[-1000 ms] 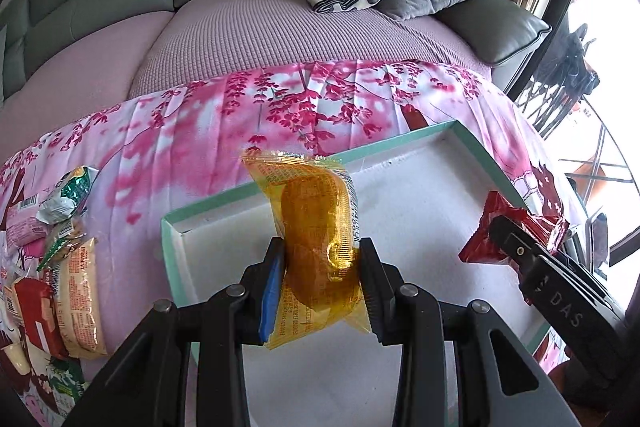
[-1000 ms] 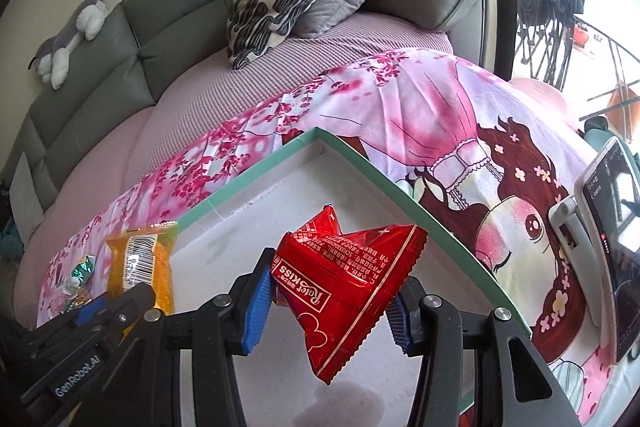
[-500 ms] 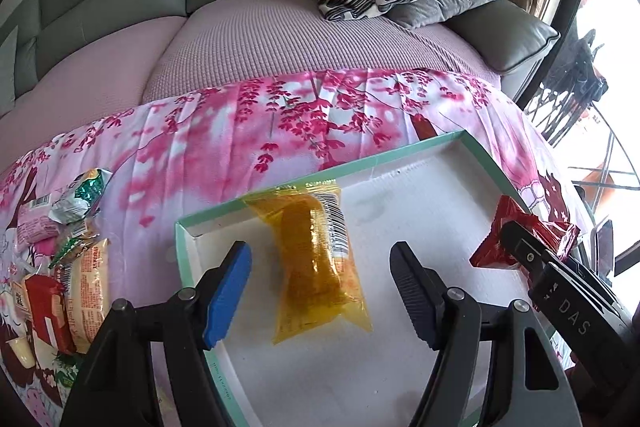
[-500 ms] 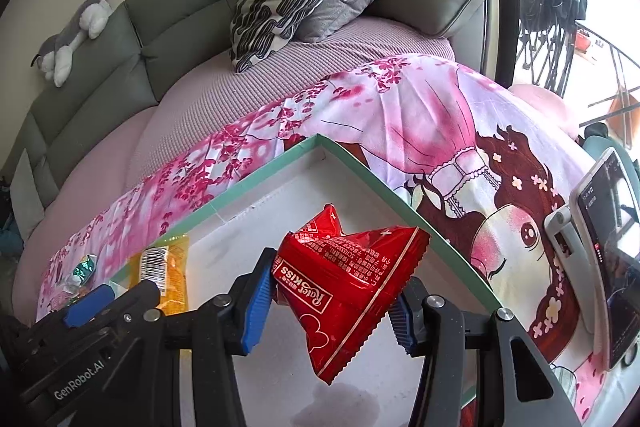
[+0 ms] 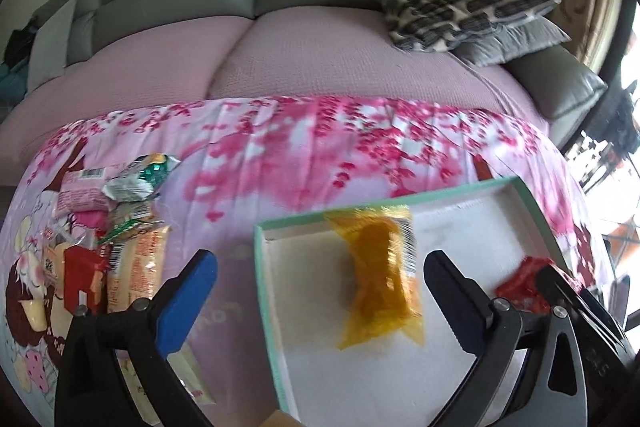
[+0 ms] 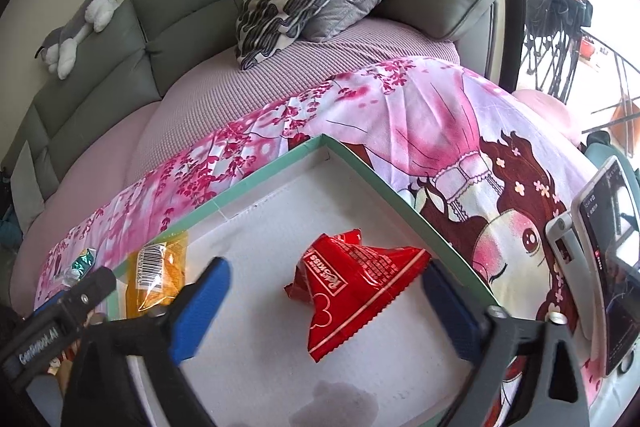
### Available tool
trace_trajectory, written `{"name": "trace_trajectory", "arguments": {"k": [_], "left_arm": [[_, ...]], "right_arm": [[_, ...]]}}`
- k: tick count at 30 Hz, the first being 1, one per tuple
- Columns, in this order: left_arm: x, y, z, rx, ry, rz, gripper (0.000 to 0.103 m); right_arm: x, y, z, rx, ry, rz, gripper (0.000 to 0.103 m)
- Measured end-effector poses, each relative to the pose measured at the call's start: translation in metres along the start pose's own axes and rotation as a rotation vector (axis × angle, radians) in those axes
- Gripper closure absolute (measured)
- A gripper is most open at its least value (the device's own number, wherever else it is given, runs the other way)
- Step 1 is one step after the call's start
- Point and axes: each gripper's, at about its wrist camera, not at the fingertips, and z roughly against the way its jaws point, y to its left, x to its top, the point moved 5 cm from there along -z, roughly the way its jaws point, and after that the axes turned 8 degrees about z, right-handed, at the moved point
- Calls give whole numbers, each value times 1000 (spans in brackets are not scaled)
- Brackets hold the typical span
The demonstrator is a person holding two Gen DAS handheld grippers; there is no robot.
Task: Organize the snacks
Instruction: 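Open both tools over the tray, dropping the yellow and red bags inside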
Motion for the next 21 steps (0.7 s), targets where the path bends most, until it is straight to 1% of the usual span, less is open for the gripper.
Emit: {"name": "trace_trajectory", "arguments": {"k": [6, 12, 17, 21], "left_arm": [[2, 16, -5, 20, -2, 51, 0], [2, 22, -8, 21, 8, 66, 0], [3, 27, -6, 17, 22, 68, 0], [7, 32, 2, 69, 17, 34, 0]], "right_arm": [[0, 3, -1, 22, -5, 6, 0], [0, 2, 0, 11, -10, 3, 0], [2, 2, 4, -19, -14, 24, 0], [5, 7, 14, -36, -19, 60, 0]]}}
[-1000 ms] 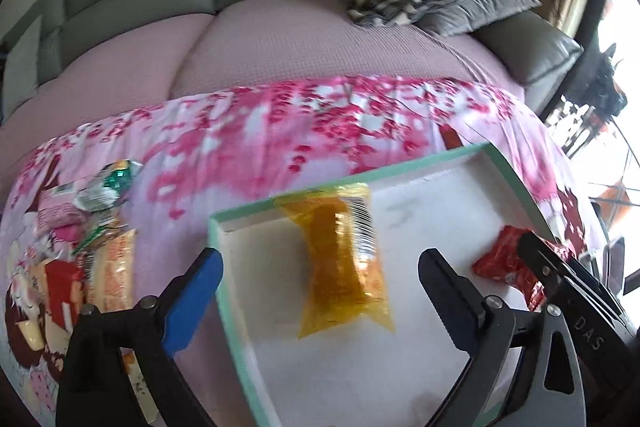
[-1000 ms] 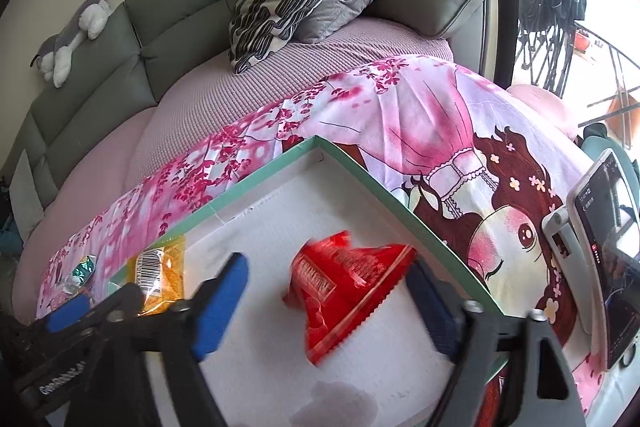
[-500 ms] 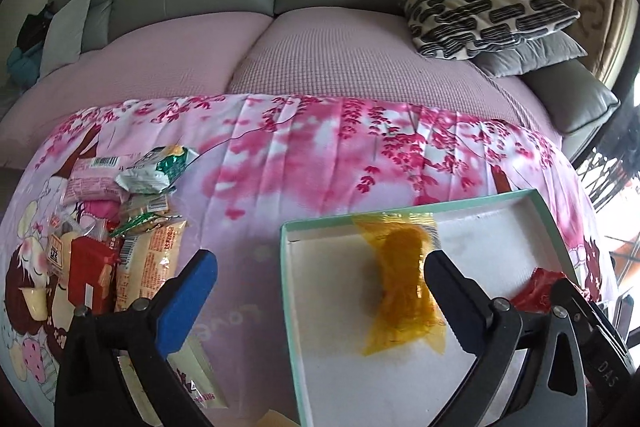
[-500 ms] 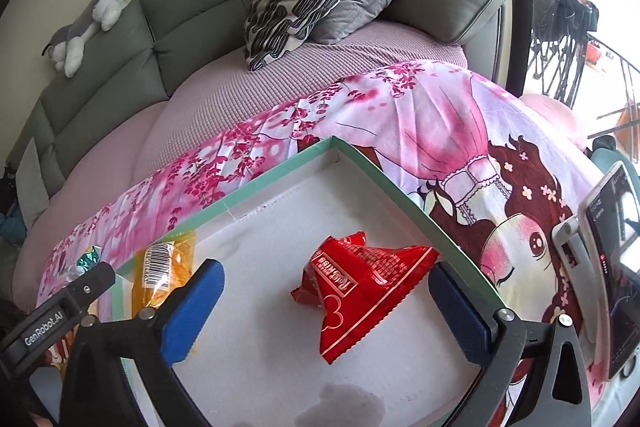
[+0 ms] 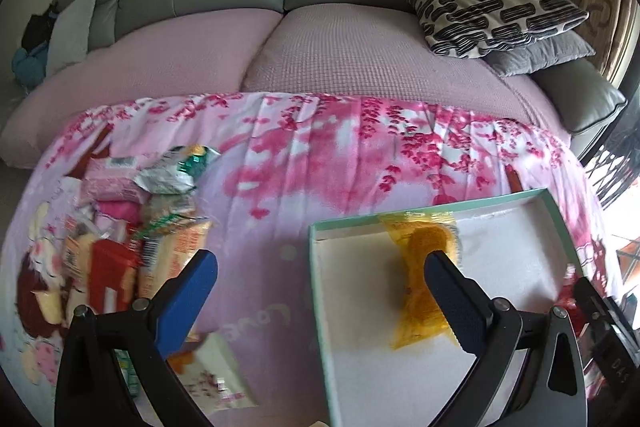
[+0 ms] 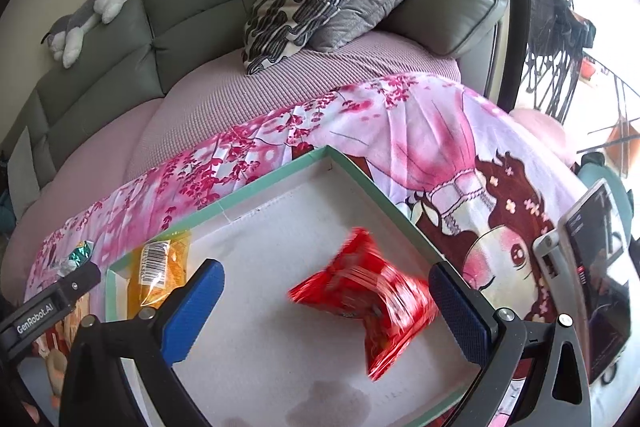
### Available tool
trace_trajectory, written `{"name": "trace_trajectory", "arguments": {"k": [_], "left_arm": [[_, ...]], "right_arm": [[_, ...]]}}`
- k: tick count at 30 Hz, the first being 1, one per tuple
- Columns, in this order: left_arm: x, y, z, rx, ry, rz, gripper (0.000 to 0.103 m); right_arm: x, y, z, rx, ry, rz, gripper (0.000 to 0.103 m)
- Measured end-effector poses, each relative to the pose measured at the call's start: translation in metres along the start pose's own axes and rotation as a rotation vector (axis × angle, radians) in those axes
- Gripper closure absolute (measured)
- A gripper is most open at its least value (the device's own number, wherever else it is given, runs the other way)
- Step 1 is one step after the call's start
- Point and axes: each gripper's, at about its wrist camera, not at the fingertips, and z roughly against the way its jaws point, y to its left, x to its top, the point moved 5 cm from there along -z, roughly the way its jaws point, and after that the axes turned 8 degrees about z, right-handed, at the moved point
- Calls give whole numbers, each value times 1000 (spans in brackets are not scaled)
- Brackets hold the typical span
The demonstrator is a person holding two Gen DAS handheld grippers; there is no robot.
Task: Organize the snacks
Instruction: 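Open both tools over the tray, dropping the yellow and red bags inside, then move both tools back to the snack pile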
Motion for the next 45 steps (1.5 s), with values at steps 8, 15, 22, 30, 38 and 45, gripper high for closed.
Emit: {"name": "trace_trajectory", "arguments": {"k": [8, 15, 22, 30, 38, 45], "left_arm": [[6, 32, 24, 61, -1, -24, 0], [10, 80, 50, 87, -31, 12, 0], [9, 147, 69, 127, -57, 122, 0], [-5, 207, 69, 124, -30, 254, 0], [-22, 235, 62, 94, 9, 327, 0], [-40, 243, 42, 66, 83, 352, 0]], "right_arm": [[1, 23, 23, 9, 33, 66, 0], [-3, 59, 37, 58, 37, 100, 0], [-8, 119, 44, 175, 33, 154, 0], [-29, 188, 39, 246, 76, 268, 0], [-59, 249, 33, 317, 131, 390, 0], [-86, 273, 23, 317, 191, 486, 0]]}}
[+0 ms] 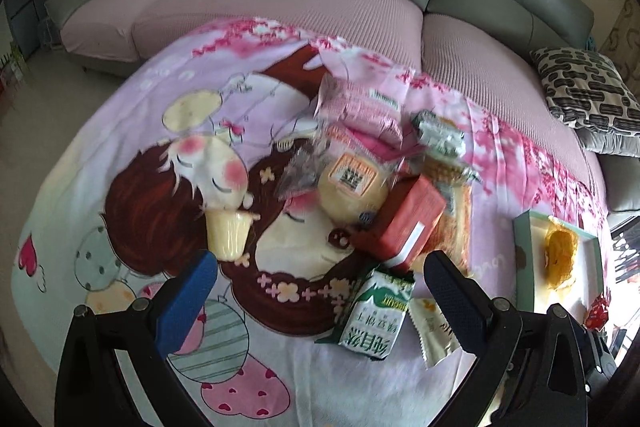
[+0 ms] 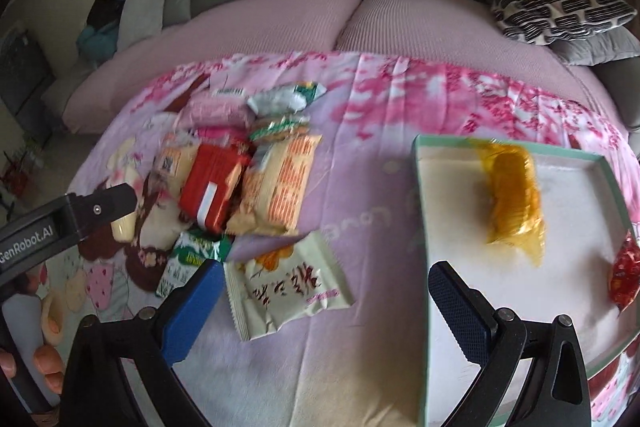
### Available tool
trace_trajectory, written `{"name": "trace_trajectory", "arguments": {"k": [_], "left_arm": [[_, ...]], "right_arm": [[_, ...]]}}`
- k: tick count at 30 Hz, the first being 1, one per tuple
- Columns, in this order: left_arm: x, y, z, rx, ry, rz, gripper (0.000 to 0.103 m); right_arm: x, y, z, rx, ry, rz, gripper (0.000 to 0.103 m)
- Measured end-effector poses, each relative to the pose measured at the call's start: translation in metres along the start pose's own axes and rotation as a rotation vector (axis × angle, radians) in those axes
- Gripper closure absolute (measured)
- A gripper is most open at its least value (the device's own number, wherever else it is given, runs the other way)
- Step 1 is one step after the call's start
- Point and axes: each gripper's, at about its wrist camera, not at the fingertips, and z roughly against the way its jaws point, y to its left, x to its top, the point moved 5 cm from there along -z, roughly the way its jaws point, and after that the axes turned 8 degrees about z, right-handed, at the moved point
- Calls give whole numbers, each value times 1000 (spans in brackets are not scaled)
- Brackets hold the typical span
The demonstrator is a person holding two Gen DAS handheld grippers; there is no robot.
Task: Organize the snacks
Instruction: 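Move both tools back to the snack pile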
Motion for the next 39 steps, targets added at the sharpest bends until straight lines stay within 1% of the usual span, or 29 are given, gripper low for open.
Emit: {"name": "trace_trajectory", "arguments": {"k": [3, 7, 15, 20, 23, 29, 30, 32, 34, 37, 39], "left_arm": [[-7, 2, -12, -7, 44, 3, 0], [-14, 0, -25, -12, 91, 6, 0], [-28, -19, -42, -56, 164, -43, 0], [-33, -27, -56, -42, 208, -70, 0], [-38, -28, -65, -15, 235, -81, 0], [-40, -26, -72, 36, 232, -103, 0], [-39, -23, -73, 46, 228, -94, 0], [-37, -16, -73, 35, 229, -61, 0], [-36, -12, -72, 46, 224, -46, 0], [-35, -7, -72, 59, 218, -31, 0], [-36, -2, -70, 65, 217, -39, 0]], "right_arm": [[-5, 5, -8, -2, 25, 16, 0], [-9, 12, -15, 15, 44, 41, 0], [-18, 21, -34, 35, 89, 74, 0], [-22, 22, -41, 45, 106, 80, 0], [-23, 21, -47, 43, 119, 77, 0], [-26, 16, -52, 38, 132, 63, 0], [-26, 15, -52, 41, 131, 63, 0], [-26, 15, -52, 38, 131, 66, 0], [-26, 15, -53, 37, 132, 71, 0], [-23, 18, -55, 43, 127, 83, 0], [-22, 22, -56, 46, 123, 96, 0]]}}
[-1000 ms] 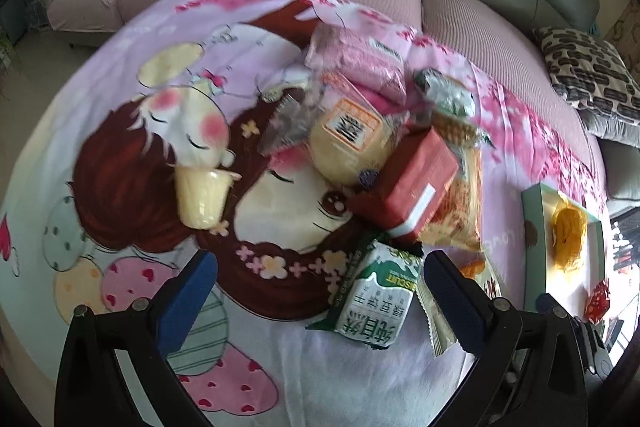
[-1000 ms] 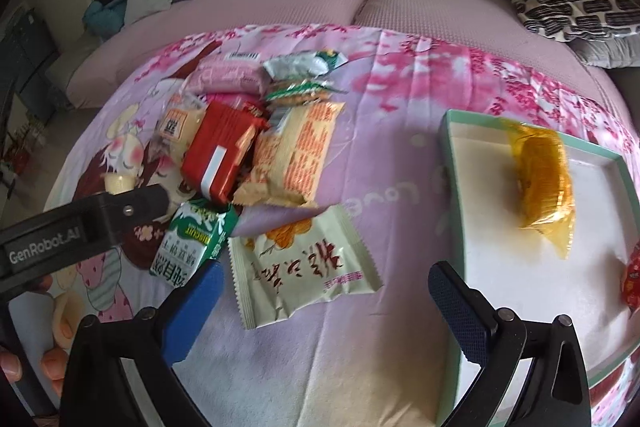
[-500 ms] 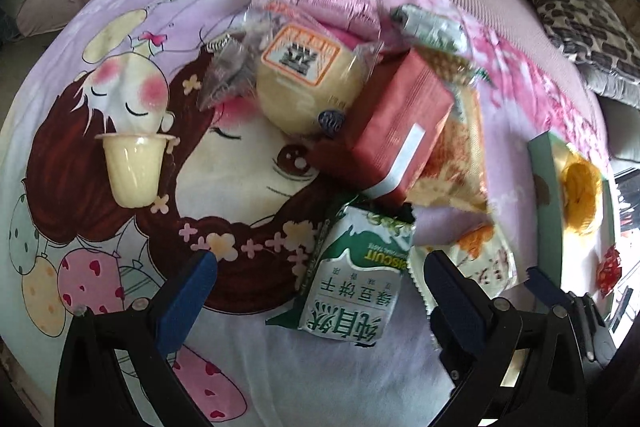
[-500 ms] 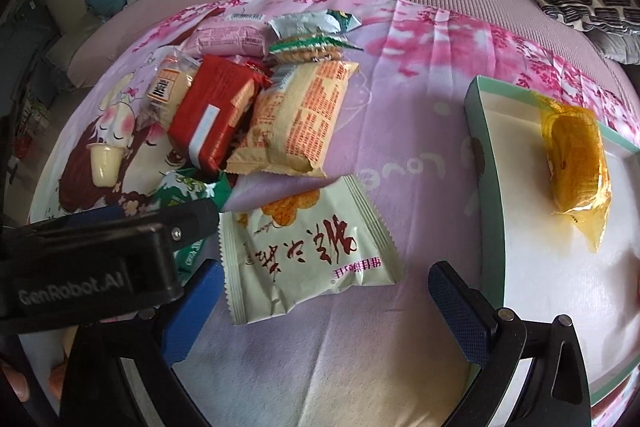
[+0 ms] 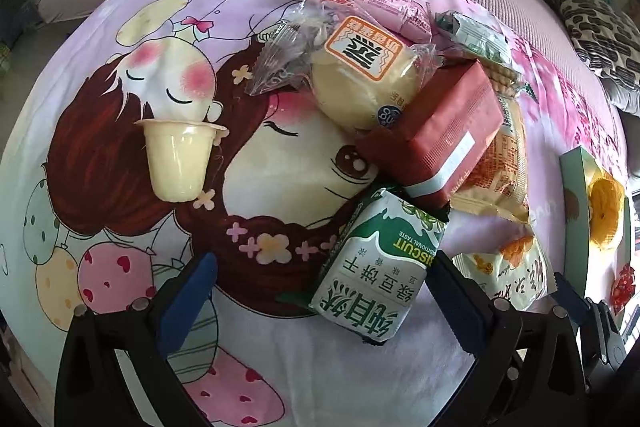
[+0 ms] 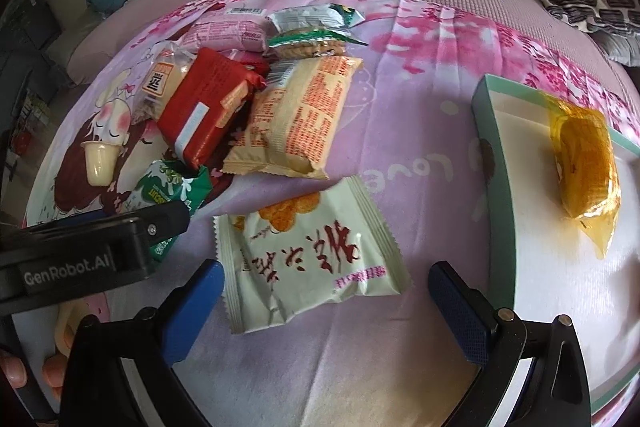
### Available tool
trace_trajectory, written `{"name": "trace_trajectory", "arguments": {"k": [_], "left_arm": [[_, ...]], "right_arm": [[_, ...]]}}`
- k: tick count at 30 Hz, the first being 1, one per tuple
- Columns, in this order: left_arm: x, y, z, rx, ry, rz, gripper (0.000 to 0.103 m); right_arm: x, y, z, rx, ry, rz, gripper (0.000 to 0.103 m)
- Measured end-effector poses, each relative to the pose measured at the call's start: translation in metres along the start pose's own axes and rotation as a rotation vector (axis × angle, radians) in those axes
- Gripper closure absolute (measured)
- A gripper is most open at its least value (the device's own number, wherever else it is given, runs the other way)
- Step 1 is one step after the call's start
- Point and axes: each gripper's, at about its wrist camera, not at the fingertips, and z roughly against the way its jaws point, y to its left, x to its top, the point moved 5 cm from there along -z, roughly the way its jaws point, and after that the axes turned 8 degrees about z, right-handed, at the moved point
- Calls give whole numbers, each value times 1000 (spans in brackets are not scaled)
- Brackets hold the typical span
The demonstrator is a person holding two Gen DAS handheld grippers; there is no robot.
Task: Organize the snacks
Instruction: 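Move both tools back to the snack pile, then grasp the green-white biscuit box with the left tool while the right tool grasps the cream pastry bag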
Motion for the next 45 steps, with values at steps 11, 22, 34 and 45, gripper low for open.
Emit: {"name": "trace_trajectory", "arguments": {"k": [11, 22, 34, 45], "left_arm": [[-2, -13, 3, -12, -15, -54, 29], [-1, -31, 12, -62, -25, -90, 55], [-3, -26, 9, -53, -18, -101, 56], [-2, -27, 5, -35, -10, -105, 56]], "right_arm": [[2, 10, -2, -13, -28, 44, 14], [7, 4, 7, 12, -56, 10, 39], [3, 11, -3, -30, -58, 85, 33], [3, 16, -6, -67, -84, 132, 33]]}}
